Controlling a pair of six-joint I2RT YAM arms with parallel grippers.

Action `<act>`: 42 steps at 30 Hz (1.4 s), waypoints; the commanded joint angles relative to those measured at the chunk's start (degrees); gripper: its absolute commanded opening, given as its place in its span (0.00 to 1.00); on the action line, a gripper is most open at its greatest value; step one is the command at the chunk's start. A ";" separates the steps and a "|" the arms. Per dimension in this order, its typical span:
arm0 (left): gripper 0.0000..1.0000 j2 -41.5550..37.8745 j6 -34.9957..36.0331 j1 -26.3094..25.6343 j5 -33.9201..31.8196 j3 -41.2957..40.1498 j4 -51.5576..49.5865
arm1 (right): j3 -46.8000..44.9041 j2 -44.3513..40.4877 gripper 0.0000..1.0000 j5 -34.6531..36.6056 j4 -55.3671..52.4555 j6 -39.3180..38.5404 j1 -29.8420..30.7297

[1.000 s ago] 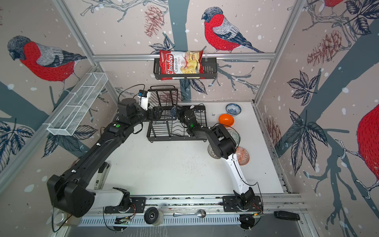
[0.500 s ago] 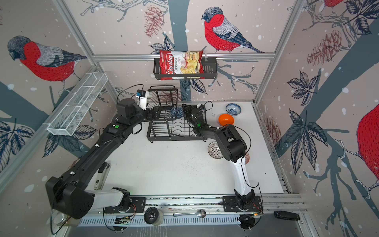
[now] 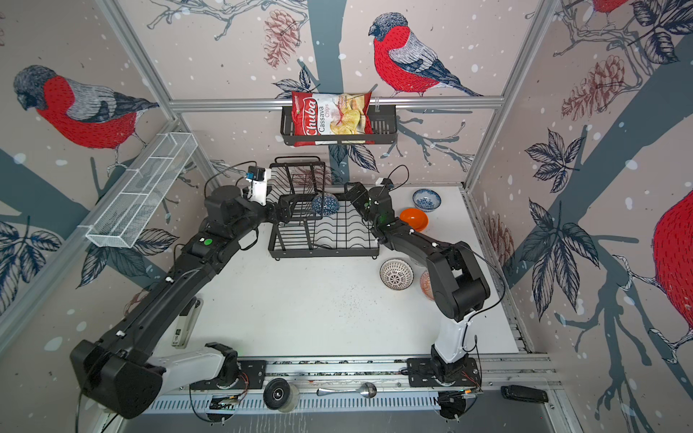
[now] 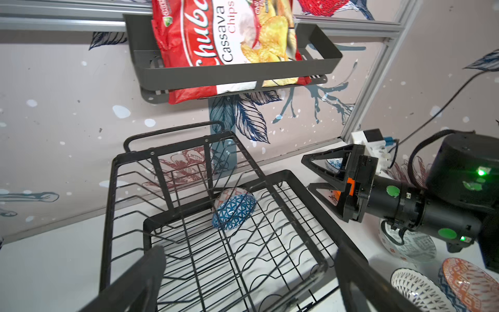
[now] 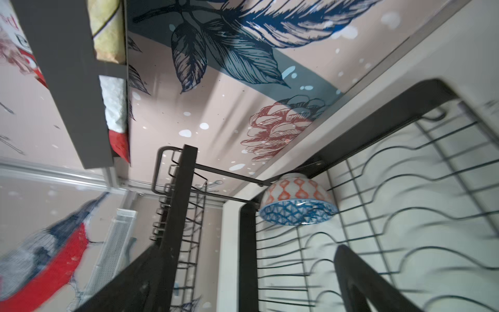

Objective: Load bowls into a dish rack
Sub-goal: Pick up the bowl from the middle-right of the table.

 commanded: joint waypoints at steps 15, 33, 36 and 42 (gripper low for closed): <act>0.97 4.46 8.30 -26.77 -19.34 -1.11 7.99 | -19.83 -27.96 1.00 9.76 -26.09 -18.80 -3.51; 0.97 15.14 0.02 -36.11 -23.90 -3.21 12.68 | -37.65 -43.31 0.85 8.37 -33.20 -16.28 -4.73; 0.97 15.60 -1.15 -36.56 -23.89 -4.34 13.30 | -38.97 -44.12 0.81 8.22 -33.96 -15.95 -5.46; 0.97 16.96 -3.15 -36.77 -23.26 -5.38 14.25 | -41.29 -46.13 0.75 7.75 -34.83 -16.10 -7.28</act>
